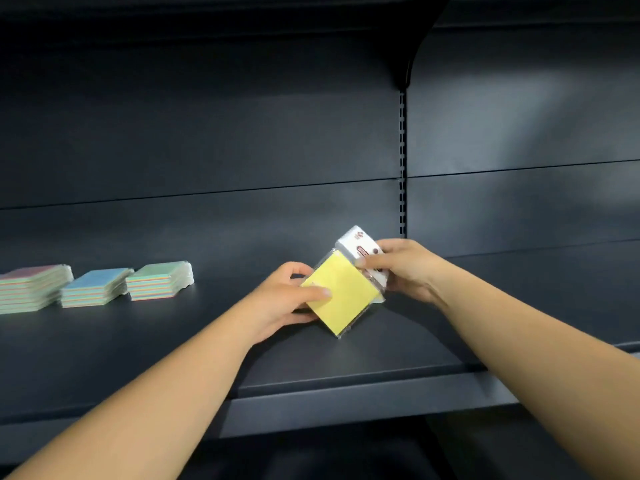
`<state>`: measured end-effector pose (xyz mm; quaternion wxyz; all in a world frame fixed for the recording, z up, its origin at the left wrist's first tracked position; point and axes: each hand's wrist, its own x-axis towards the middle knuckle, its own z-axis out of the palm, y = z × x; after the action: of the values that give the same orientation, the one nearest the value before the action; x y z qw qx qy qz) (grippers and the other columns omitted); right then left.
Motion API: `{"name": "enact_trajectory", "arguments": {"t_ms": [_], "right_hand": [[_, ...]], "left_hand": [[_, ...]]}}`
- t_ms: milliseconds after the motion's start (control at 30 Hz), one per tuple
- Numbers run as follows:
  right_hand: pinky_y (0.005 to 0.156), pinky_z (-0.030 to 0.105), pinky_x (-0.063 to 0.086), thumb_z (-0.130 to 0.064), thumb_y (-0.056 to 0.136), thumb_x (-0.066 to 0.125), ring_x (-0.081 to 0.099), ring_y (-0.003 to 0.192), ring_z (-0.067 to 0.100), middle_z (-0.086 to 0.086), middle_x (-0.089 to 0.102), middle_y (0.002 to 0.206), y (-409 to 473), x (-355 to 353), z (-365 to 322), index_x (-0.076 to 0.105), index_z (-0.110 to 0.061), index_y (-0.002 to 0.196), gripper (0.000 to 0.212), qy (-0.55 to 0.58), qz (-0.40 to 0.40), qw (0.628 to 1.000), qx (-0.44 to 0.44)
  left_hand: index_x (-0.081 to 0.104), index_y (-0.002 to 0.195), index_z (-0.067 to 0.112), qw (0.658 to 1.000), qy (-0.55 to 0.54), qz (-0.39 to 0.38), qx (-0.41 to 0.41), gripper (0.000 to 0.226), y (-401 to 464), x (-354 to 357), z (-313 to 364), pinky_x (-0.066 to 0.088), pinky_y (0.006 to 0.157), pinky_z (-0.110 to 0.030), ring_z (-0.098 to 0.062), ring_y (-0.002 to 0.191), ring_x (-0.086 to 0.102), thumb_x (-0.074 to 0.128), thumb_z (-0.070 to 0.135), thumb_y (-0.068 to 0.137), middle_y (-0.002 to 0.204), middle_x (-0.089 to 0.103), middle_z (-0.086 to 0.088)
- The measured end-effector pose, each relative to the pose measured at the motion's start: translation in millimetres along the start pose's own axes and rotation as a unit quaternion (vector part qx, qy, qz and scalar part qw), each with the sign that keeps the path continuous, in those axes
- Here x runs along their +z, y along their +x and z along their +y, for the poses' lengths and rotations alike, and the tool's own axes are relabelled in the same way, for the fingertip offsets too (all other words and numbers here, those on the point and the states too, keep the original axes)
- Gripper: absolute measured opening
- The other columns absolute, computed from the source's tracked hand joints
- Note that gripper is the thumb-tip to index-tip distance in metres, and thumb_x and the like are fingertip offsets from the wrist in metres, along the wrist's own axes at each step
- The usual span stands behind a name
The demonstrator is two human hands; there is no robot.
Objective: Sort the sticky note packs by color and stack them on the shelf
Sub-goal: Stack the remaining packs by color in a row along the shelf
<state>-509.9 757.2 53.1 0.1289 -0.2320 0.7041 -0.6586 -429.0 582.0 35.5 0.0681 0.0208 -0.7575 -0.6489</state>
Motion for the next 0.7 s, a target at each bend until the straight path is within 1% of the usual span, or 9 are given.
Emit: {"name": "enact_trajectory", "arguments": {"t_ms": [67, 133, 200, 233, 267, 367, 500, 600, 700], "right_hand": [[0.068, 0.028, 0.051, 0.001, 0.079, 0.067, 0.061, 0.069, 0.02, 0.008, 0.066, 0.079, 3.8, 10.8, -11.7, 0.065, -0.01, 0.082, 0.011, -0.022, -0.008, 0.999, -0.024], [0.058, 0.022, 0.05, -0.001, 0.078, 0.069, 0.061, 0.061, 0.015, 0.004, 0.066, 0.072, 7.9, 19.1, -23.5, 0.064, -0.011, 0.077, 0.012, -0.051, -0.008, 0.998, -0.042], [0.052, 0.018, 0.045, -0.003, 0.076, 0.072, 0.059, 0.055, 0.011, -0.001, 0.065, 0.063, 12.0, 23.2, -32.1, 0.064, -0.014, 0.071, 0.015, -0.093, 0.002, 0.994, -0.056], [0.052, 0.019, 0.044, -0.005, 0.076, 0.073, 0.058, 0.055, 0.011, -0.004, 0.065, 0.06, 13.5, 25.0, -34.9, 0.063, -0.016, 0.069, 0.016, -0.107, 0.004, 0.993, -0.058], [0.052, 0.019, 0.044, -0.006, 0.076, 0.074, 0.058, 0.055, 0.01, -0.006, 0.064, 0.058, 15.1, 26.6, -37.0, 0.063, -0.017, 0.068, 0.016, -0.111, 0.003, 0.992, -0.058], [0.051, 0.018, 0.046, -0.01, 0.076, 0.074, 0.061, 0.057, 0.011, -0.004, 0.067, 0.062, 18.9, 31.0, -38.9, 0.066, -0.016, 0.074, 0.011, -0.1, 0.001, 0.994, -0.054], [0.056, 0.021, 0.049, -0.012, 0.078, 0.073, 0.061, 0.061, 0.013, 0.0, 0.067, 0.07, 22.5, 35.6, -38.1, 0.066, -0.017, 0.077, 0.009, -0.09, 0.006, 0.995, -0.045], [0.055, 0.02, 0.05, -0.016, 0.082, 0.069, 0.061, 0.06, 0.014, 0.001, 0.067, 0.072, 27.0, 38.7, -36.5, 0.067, -0.017, 0.08, 0.003, -0.043, 0.009, 0.998, -0.042], [0.055, 0.022, 0.046, -0.022, 0.088, 0.062, 0.057, 0.059, 0.014, 0.003, 0.064, 0.073, 35.0, 33.3, -30.0, 0.062, -0.014, 0.08, 0.011, 0.05, 0.056, 0.997, -0.023]], "left_hand": [[0.057, 0.103, 0.022, 0.999, 0.033, -0.001, 0.002, 0.019, 2.2, -4.8, 4.1, 0.052, 0.08, -0.032, -0.013, 0.091, 0.063, 0.064, 0.023, 0.086, 0.101, 0.066, 0.002], [0.062, 0.1, 0.027, 0.997, 0.075, 0.002, -0.001, 0.018, 5.0, -11.6, 9.2, 0.05, 0.09, -0.035, -0.013, 0.096, 0.063, 0.061, 0.037, 0.085, 0.099, 0.069, 0.005], [0.065, 0.094, 0.026, 0.992, 0.128, 0.003, -0.002, 0.021, 7.4, -17.6, 12.6, 0.048, 0.093, -0.034, -0.013, 0.094, 0.063, 0.059, 0.044, 0.085, 0.086, 0.071, 0.01], [0.065, 0.093, 0.025, 0.991, 0.132, 0.003, 0.001, 0.022, 8.3, -19.2, 13.6, 0.048, 0.092, -0.033, -0.013, 0.09, 0.064, 0.057, 0.044, 0.086, 0.082, 0.071, 0.012], [0.065, 0.093, 0.024, 0.993, 0.118, 0.001, 0.007, 0.021, 9.9, -20.6, 14.4, 0.049, 0.09, -0.032, -0.013, 0.089, 0.065, 0.057, 0.042, 0.087, 0.084, 0.071, 0.01], [0.065, 0.094, 0.024, 0.999, 0.021, -0.006, 0.027, 0.014, 12.6, -20.2, 15.0, 0.052, 0.084, -0.033, -0.015, 0.087, 0.066, 0.055, 0.034, 0.09, 0.094, 0.071, 0.003], [0.065, 0.095, 0.019, 0.999, -0.024, -0.02, 0.037, 0.013, 17.6, -20.8, 14.6, 0.051, 0.087, -0.041, -0.021, 0.089, 0.066, 0.054, 0.026, 0.091, 0.096, 0.071, -0.004], [0.065, 0.095, 0.016, 0.997, -0.058, -0.02, 0.045, 0.014, 22.3, -20.3, 14.4, 0.053, 0.08, -0.037, -0.019, 0.083, 0.067, 0.053, 0.022, 0.092, 0.09, 0.072, -0.002], [0.063, 0.099, 0.019, 0.995, -0.07, 0.024, 0.068, 0.014, 27.9, -21.4, 8.0, 0.053, 0.075, -0.034, -0.016, 0.081, 0.066, 0.051, 0.021, 0.094, 0.091, 0.07, 0.0]]}}
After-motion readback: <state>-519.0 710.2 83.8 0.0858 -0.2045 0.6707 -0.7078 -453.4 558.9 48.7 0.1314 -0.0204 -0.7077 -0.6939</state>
